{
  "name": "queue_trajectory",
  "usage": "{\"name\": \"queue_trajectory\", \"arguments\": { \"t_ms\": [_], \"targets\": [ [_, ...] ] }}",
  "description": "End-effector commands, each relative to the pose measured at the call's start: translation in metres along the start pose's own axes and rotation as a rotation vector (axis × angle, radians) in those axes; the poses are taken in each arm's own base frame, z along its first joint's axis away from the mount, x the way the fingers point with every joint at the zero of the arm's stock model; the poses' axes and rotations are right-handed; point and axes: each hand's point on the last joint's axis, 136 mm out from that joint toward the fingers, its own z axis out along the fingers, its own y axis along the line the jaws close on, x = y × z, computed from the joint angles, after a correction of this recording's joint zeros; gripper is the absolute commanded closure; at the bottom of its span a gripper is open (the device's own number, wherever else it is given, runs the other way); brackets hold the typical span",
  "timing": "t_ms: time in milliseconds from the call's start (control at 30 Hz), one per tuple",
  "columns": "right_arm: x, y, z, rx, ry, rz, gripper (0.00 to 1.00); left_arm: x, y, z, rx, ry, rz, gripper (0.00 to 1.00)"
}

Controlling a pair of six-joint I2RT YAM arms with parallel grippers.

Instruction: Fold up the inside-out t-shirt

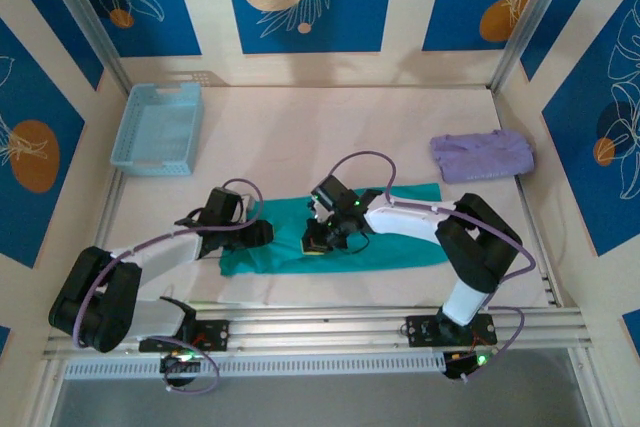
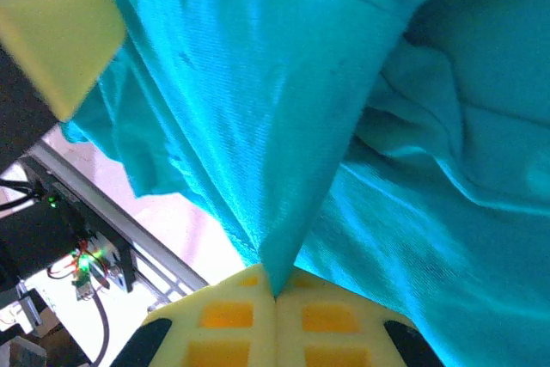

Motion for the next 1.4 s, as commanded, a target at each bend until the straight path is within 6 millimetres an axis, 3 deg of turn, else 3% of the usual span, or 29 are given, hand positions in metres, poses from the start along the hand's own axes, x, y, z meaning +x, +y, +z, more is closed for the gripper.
{"name": "queue_trajectory", "arguments": {
  "t_ms": [0, 167, 267, 433, 533, 667, 867, 1100, 1200, 1367],
  "targets": [
    [0.009, -0.017, -0.005, 0.064, 0.048, 0.060, 0.94, 0.012, 0.021, 0.001, -0.098, 0.030, -0.005, 0.41],
    [0.002, -0.034, -0.006, 0.168, 0.043, 0.066, 0.81, 0.003, 0.011, -0.005, -0.065, 0.003, 0.020, 0.41],
    [-0.003, -0.032, -0.015, 0.207, 0.018, 0.009, 0.71, -0.006, -0.003, -0.012, -0.016, -0.025, 0.050, 0.39],
    [-0.022, 0.012, -0.031, 0.114, -0.102, -0.196, 0.68, -0.024, -0.023, -0.032, 0.036, -0.098, 0.091, 0.37],
    [-0.040, 0.030, -0.024, 0.058, -0.162, -0.251, 0.71, -0.034, -0.003, -0.047, -0.079, -0.185, 0.080, 0.29],
    [-0.066, 0.020, 0.001, 0.081, -0.173, -0.208, 0.79, -0.042, 0.034, -0.056, -0.222, -0.232, -0.006, 0.21],
    [-0.064, -0.006, 0.031, 0.122, -0.101, -0.126, 0.85, -0.047, 0.058, -0.045, -0.240, -0.193, -0.102, 0.17],
    [-0.057, -0.003, 0.031, 0.084, -0.108, -0.136, 0.84, -0.037, 0.061, -0.020, -0.231, -0.077, -0.077, 0.09],
    [-0.056, -0.003, 0.031, 0.084, -0.107, -0.135, 0.84, -0.031, 0.052, -0.011, -0.174, -0.048, -0.063, 0.11],
    [-0.056, -0.005, 0.034, 0.085, -0.099, -0.131, 0.84, -0.028, 0.013, -0.008, -0.013, -0.058, -0.017, 0.21]
  ]
}}
